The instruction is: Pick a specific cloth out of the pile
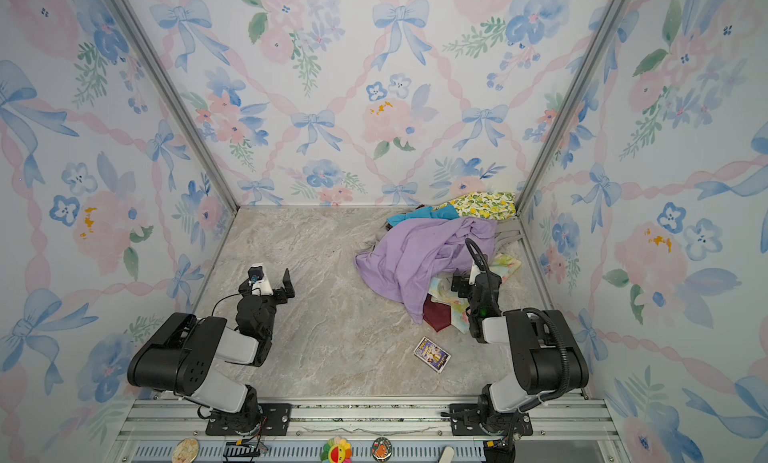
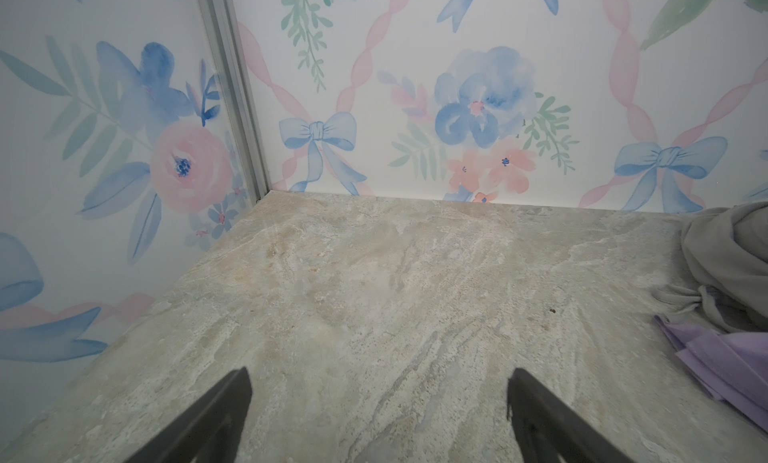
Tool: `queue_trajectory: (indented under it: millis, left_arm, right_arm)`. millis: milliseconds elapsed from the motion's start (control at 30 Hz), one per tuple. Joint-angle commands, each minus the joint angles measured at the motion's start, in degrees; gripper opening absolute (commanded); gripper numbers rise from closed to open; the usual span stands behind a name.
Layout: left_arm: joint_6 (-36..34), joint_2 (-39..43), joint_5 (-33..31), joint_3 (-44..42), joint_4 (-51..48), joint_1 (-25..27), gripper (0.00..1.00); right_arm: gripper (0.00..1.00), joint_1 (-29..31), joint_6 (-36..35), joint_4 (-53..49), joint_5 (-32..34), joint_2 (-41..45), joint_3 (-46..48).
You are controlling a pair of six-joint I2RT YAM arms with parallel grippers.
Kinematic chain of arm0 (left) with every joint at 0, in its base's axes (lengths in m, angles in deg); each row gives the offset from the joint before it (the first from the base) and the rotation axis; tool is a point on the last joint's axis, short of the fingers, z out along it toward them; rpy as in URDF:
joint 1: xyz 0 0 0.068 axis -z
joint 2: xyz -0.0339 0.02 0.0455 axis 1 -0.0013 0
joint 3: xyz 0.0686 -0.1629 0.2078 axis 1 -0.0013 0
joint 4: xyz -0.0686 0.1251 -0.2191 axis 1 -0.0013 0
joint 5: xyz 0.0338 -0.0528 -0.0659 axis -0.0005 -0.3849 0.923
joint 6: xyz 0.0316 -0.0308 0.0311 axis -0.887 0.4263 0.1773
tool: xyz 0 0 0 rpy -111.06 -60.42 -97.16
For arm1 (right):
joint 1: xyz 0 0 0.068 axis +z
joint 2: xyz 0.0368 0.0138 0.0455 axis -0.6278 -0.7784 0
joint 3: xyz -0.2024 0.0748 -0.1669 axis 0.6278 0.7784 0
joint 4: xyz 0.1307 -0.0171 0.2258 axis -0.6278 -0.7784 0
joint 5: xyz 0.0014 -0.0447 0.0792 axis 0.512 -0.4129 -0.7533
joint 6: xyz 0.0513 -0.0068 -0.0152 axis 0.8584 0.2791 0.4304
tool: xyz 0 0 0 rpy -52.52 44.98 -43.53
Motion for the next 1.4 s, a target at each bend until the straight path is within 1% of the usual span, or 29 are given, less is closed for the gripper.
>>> queue_trajectory:
  millis: [0, 367, 433, 533, 667, 767, 900, 967, 1000, 1033, 1100, 1133, 1233, 1367]
  left_arm:
    - [-0.5, -0.4, -0.2, 1.1, -1.7, -0.2, 0.98]
    - [-0.5, -0.3, -0.4, 1.1, -2.0, -0.1, 0.98]
    - [-1.0, 0.0, -1.7, 0.9, -1.9, 0.8, 0.98]
    - [-2.7, 0.7, -2.7, -0.2, -0.6, 2.6, 0.98]
    - [-2.8, 1.2, -3.1, -0.5, -0.3, 2.9, 0.98]
    - [-2.9, 1.7, -3.4, -0.7, -0.3, 3.0, 0.98]
    - [-2.7, 2.7, -5.0, -0.8, -0.6, 3.4, 0.98]
    - [-3.3, 4.7, -7.7, 0.8, -4.9, 4.5, 0.98]
    - [-3.7, 6.3, -8.9, 2.6, -10.0, 5.5, 0.98]
    - [-4.2, 7.2, -10.8, 4.1, -13.0, 6.6, 0.98]
    - [-6.9, 8.7, -16.2, 6.2, -15.3, 9.8, 0.98]
    - [-7.6, 9.7, -17.6, 7.7, -17.5, 10.9, 0.98]
    - [-4.5, 13.9, -16.4, 11.5, -24.7, 11.7, 0.98]
    - [-2.4, 16.7, -14.3, 16.2, -33.1, 12.5, 0.98]
  right_arm:
    - [0.97, 0.0, -0.2, -0.4, -0.3, 0.4, -0.7]
    - [0.97, 0.2, -0.4, -0.1, 0.3, 0.4, -0.5]
    - [0.97, 0.2, -0.2, 0.2, 1.1, 0.4, -0.3]
    - [0.97, 0.0, 0.7, 1.9, 2.5, 0.5, 0.7]
    - [0.97, 0.1, 0.3, 5.1, 1.8, 0.9, 2.8]
    - [0.97, 0.1, 0.4, 9.5, 2.2, 1.1, 5.1]
    - [0.97, 0.1, 0.4, 10.9, 2.3, 0.9, 5.8]
    - [0.97, 0.1, 0.4, 12.8, 2.8, 0.7, 6.6]
    - [0.97, 0.1, 0.6, 13.5, 3.0, 0.6, 7.0]
    - [0.97, 0.0, 0.7, 14.0, 3.2, 0.6, 7.2]
    - [0.97, 0.0, 0.7, 14.4, 3.3, 0.5, 7.4]
    - [0.97, 0.1, 0.8, 14.6, 3.3, 0.5, 7.4]
    - [0.97, 0.1, 0.9, 16.4, 4.2, 0.2, 8.2]
    - [0.97, 0.5, 0.8, 17.9, 5.3, -0.1, 8.9]
